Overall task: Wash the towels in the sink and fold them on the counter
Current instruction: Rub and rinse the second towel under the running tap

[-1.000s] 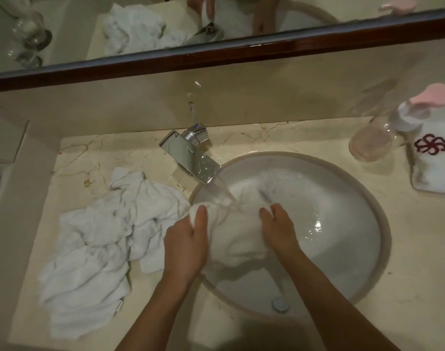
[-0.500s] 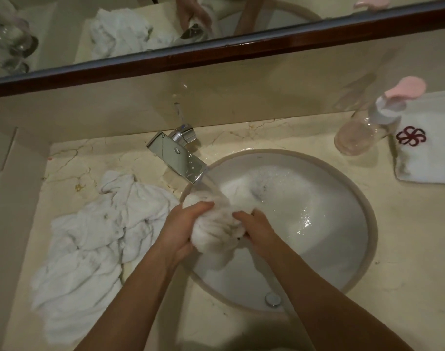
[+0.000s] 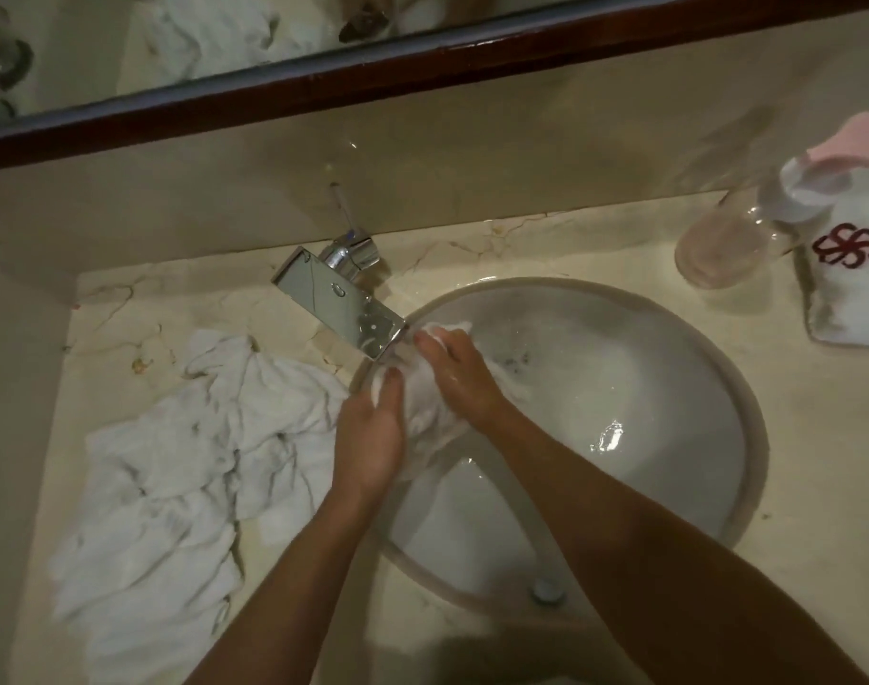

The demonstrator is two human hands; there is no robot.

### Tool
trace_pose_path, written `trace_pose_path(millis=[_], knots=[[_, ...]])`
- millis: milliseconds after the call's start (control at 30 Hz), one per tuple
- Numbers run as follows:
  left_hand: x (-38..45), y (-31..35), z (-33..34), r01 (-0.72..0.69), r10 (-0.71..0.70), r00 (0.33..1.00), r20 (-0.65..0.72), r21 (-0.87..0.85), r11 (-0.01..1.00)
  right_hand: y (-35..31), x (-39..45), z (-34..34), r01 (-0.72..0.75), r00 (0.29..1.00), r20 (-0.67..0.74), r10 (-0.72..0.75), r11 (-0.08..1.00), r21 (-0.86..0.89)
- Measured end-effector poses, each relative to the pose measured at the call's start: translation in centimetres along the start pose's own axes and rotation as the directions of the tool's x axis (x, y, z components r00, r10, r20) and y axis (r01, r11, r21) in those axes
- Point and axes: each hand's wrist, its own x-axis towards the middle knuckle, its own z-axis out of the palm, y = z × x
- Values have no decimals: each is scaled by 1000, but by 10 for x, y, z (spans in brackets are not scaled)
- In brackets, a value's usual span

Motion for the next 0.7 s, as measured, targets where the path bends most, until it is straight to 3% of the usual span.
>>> trace_pose_path(millis=[100,167,267,333,400,500,600,700], knots=[[-32,-3,-4,-105,100,990,-96,-44,993,16,-6,2,-120,981,171,92,979,164],[-31,-10,5,-142,136,983,-120,-40,989,32,-10,2,-95,994,61,86,982,164],[-11,-27,28,-179,183,978,-100,42,983,69,-6,5,-64,963,-270,18,985,-162],[5,-44,40,-141,145,985,-88,55,989,96,-3,10,36,970,-206,-132,910,-414],[11,-55,45,-87,94,991,-97,73,994,113,2,19,117,968,-132,-216,845,-522],[14,-65,46,-62,80,991,-108,159,985,125,22,38,112,934,-180,-309,730,-674],[27,-68,53,-78,94,994,-50,259,963,131,41,45,1,949,-237,-208,752,-659],[41,-66,63,-53,74,994,-78,246,968,122,56,37,-60,983,-171,-68,761,-646]])
